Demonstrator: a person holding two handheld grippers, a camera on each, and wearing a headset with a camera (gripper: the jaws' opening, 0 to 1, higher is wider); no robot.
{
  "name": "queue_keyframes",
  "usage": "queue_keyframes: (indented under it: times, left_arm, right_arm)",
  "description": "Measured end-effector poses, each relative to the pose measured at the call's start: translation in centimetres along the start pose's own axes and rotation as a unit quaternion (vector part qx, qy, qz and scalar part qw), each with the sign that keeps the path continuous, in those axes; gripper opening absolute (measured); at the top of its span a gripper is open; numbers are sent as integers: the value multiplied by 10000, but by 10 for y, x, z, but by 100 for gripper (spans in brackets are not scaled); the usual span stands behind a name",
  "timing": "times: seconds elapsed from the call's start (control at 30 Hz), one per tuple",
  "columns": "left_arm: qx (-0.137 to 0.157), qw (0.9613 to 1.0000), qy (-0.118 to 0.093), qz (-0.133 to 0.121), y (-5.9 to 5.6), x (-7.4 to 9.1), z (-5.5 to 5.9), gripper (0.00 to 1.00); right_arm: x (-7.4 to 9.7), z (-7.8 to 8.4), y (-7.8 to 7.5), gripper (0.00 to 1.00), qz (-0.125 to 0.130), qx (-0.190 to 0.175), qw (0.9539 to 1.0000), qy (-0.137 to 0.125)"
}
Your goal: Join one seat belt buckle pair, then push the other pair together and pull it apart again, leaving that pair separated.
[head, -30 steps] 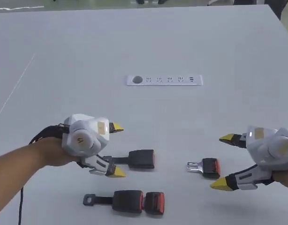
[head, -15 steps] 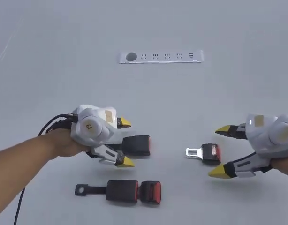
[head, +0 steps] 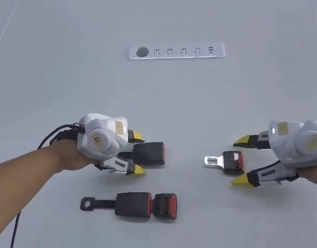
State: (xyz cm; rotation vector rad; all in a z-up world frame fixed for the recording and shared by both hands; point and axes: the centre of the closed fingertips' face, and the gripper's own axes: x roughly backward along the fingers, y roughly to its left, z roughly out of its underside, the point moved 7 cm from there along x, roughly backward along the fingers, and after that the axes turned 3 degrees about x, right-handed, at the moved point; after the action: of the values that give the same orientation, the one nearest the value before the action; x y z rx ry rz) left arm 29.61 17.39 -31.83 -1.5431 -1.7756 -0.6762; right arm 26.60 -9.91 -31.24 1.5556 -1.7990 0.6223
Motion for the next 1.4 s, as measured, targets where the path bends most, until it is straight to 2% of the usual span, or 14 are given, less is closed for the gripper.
queue_keyframes:
  times: [0.1,0.13,0.2,0.37,0.43,0.6,0.8,1.07,1.4]
  left_arm:
    - [-193,9998,-35,85,1,1,-4,35]
    - [-99,9999,-23,58,1,2,-3,35]
    - [-204,9997,-64,104,1,3,-4,34]
    - [-302,9994,-61,173,1,4,-3,34]
    - [-338,9992,-36,199,0,4,-3,34]
    - [-365,9991,32,226,-2,4,-8,34]
    - [-444,9986,87,290,0,4,-6,34]
    - [-513,9979,151,356,2,2,-4,34]
    - [-479,9981,171,345,4,1,-2,34]
  right_arm:
    - [0,-1,-1,48,-2,104,9999,70]
    - [0,-1,-2,46,17,155,9998,92]
    - [0,0,-3,40,20,191,9997,131]
    - [3,-2,-4,37,-18,244,9994,241]
    - [4,-5,-5,37,-87,279,9984,484]
    - [1,-9,-7,36,-134,395,9956,842]
    - [-5,-11,-11,36,-93,367,9952,898]
    - [-18,-25,-12,36,-131,480,9926,1112]
    - [-42,-46,-11,36,-93,472,9950,878]
